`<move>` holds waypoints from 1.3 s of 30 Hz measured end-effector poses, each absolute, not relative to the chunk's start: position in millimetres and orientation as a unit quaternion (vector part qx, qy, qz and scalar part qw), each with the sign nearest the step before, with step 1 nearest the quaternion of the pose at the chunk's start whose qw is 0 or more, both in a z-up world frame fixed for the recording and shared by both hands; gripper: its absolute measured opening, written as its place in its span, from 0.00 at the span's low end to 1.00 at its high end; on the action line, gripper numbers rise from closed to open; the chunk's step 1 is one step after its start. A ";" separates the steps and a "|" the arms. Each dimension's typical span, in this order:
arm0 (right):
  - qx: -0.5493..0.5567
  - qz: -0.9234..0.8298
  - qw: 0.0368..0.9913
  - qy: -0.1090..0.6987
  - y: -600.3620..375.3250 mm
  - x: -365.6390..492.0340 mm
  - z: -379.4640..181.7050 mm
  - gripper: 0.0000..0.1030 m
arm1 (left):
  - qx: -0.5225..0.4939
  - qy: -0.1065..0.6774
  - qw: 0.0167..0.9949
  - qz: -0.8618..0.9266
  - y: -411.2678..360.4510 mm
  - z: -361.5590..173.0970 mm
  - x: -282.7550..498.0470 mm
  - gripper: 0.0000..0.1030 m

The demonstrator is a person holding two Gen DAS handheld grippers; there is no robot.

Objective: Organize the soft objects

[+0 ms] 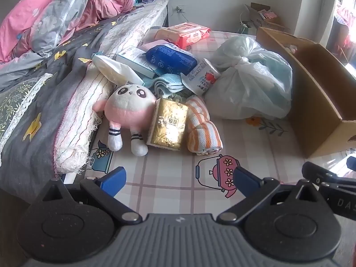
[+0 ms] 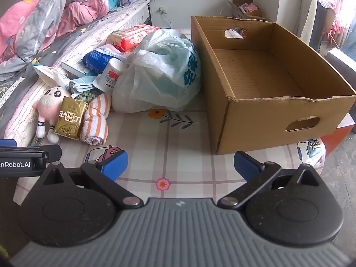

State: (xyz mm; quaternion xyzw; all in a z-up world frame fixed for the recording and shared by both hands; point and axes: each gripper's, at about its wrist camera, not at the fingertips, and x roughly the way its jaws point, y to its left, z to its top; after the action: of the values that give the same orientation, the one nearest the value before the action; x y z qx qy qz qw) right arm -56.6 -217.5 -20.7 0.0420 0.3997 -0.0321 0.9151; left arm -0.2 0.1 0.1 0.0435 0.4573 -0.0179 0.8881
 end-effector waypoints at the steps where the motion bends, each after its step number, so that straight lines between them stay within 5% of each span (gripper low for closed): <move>1: 0.043 -0.032 0.915 0.399 -217.6 -56.5 -20.5 0.99 | 0.042 0.458 0.888 -0.016 0.2 0.2 -0.1 0.99; 39: 0.049 -0.040 0.906 0.418 -223.9 -52.5 -29.1 0.99 | 0.038 0.469 0.882 -0.033 -2.8 -6.0 1.7 0.99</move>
State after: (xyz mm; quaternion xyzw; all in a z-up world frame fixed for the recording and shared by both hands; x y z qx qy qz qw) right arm -52.5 -223.9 -29.1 0.0492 0.4184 -0.0403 0.9060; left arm 1.7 -2.8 -6.0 0.0384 0.4694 -0.0332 0.8815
